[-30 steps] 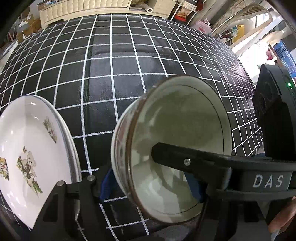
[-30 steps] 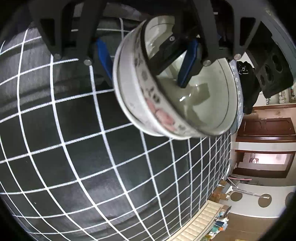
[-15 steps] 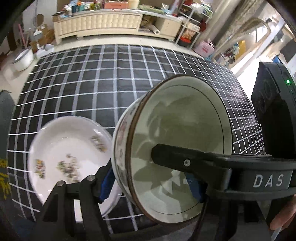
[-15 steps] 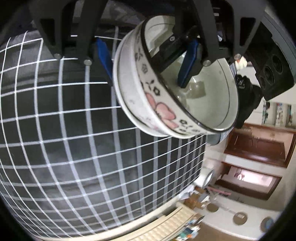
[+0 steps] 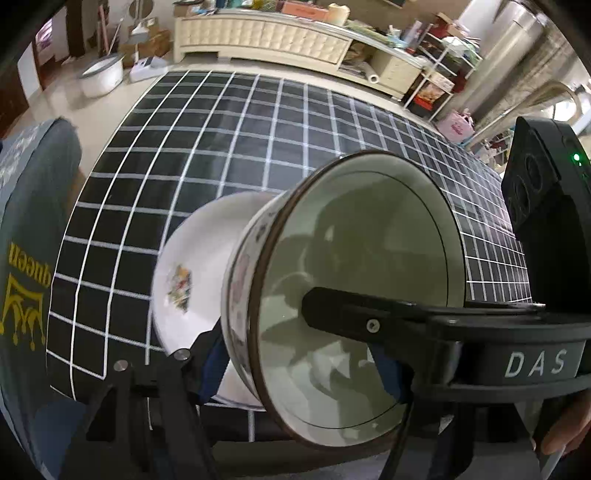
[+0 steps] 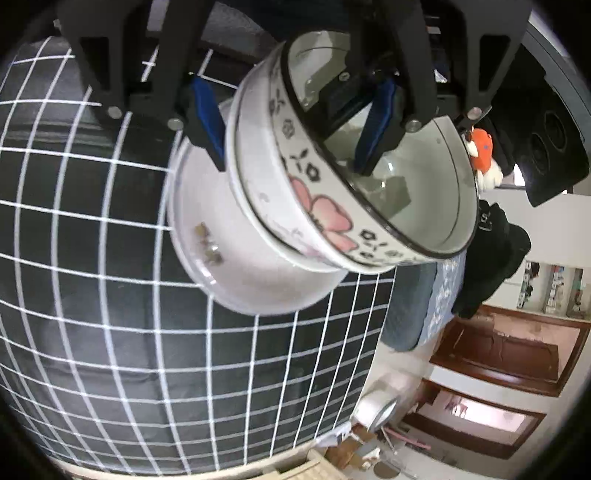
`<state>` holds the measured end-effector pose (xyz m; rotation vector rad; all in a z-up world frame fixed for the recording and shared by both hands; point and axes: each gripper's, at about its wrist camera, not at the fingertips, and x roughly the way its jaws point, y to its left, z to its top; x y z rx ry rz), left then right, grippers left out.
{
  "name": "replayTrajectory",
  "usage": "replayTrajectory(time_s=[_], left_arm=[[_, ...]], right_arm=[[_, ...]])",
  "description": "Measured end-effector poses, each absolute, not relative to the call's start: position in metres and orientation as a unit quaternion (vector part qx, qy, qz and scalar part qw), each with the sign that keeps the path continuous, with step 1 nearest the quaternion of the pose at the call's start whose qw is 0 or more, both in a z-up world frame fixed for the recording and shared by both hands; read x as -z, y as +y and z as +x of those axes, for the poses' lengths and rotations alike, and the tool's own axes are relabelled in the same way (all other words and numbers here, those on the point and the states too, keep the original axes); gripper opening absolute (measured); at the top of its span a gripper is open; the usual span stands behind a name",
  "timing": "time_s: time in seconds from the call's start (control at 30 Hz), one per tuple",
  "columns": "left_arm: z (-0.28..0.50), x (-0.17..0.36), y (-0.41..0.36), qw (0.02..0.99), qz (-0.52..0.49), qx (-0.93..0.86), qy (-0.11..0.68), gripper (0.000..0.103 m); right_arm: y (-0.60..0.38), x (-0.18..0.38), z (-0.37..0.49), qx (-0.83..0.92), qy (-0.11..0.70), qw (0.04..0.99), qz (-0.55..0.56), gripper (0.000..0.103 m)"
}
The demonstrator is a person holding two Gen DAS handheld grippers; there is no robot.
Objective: Organize plates and bowls
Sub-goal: 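Tilt the floral bowl upright with both grippers over the nested white bowls, then lower the floral bowl into the nested white bowls with both grippers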
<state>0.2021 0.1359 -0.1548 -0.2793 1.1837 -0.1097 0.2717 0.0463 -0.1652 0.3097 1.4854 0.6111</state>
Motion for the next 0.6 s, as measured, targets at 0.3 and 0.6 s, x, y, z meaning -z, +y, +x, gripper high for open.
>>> replayTrajectory(time_s=[0.3,0.6], left_arm=[[0.192,0.166,0.157,0.809,-0.144,0.043,0.569,0.067],[0.19,0.177,0.153,0.806,-0.136,0.043,0.574,0.067]], right_arm=[[0.054,0.179,0.273,-0.272,0.674,0.676,0.119,0.071],[0.058,0.185,0.275,-0.272,0.675,0.679,0.1,0.071]])
